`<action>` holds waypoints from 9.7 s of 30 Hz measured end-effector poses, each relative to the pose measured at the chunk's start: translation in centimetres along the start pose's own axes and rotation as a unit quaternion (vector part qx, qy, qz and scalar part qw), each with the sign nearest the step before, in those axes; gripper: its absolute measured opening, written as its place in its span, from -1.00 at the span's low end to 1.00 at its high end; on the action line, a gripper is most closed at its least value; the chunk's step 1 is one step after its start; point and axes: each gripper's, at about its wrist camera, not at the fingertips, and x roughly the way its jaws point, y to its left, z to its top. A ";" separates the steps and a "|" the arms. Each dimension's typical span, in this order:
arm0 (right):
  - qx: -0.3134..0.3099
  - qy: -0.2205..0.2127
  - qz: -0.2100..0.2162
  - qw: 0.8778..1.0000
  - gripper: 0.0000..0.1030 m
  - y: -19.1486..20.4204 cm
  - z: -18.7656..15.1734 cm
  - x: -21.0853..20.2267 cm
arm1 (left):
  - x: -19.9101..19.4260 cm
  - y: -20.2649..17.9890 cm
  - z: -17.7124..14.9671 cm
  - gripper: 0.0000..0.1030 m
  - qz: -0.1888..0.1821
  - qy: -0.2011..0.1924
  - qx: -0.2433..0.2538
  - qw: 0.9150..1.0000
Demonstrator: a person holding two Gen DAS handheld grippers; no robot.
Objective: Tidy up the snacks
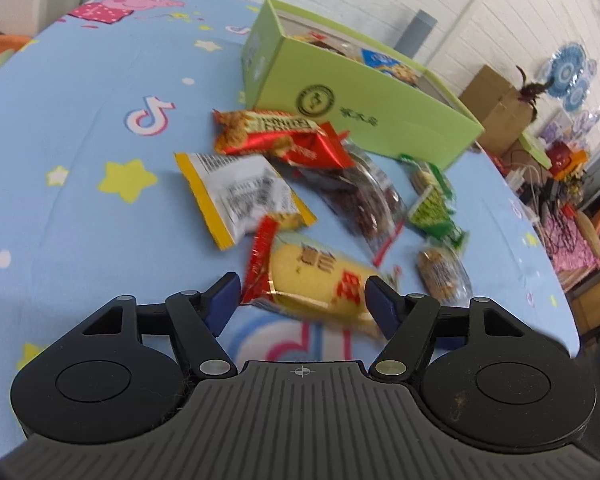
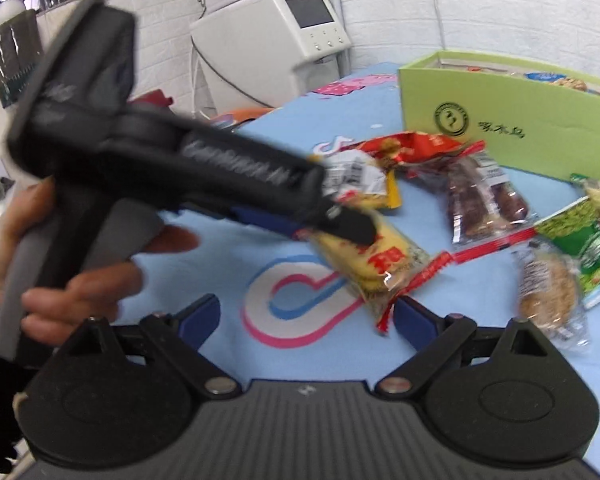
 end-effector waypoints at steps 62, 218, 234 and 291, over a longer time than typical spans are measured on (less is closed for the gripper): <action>0.080 -0.106 -0.087 0.987 0.82 -11.3 4.4 -6.4 | 2.0 -11.4 8.4 0.41 0.040 -0.097 0.146 0.984; 0.031 -0.065 -0.146 0.987 0.25 -24.3 15.3 0.9 | 13.7 -10.4 21.1 -0.65 0.087 -0.031 0.149 0.985; 0.071 -0.112 -0.145 0.980 0.96 -16.5 9.5 -7.5 | 2.6 -11.8 13.4 0.52 0.037 -0.120 0.162 0.979; -0.060 -0.030 -0.094 0.993 0.98 -8.2 3.2 -2.7 | 4.5 -7.1 3.9 0.38 0.054 -0.014 0.054 0.997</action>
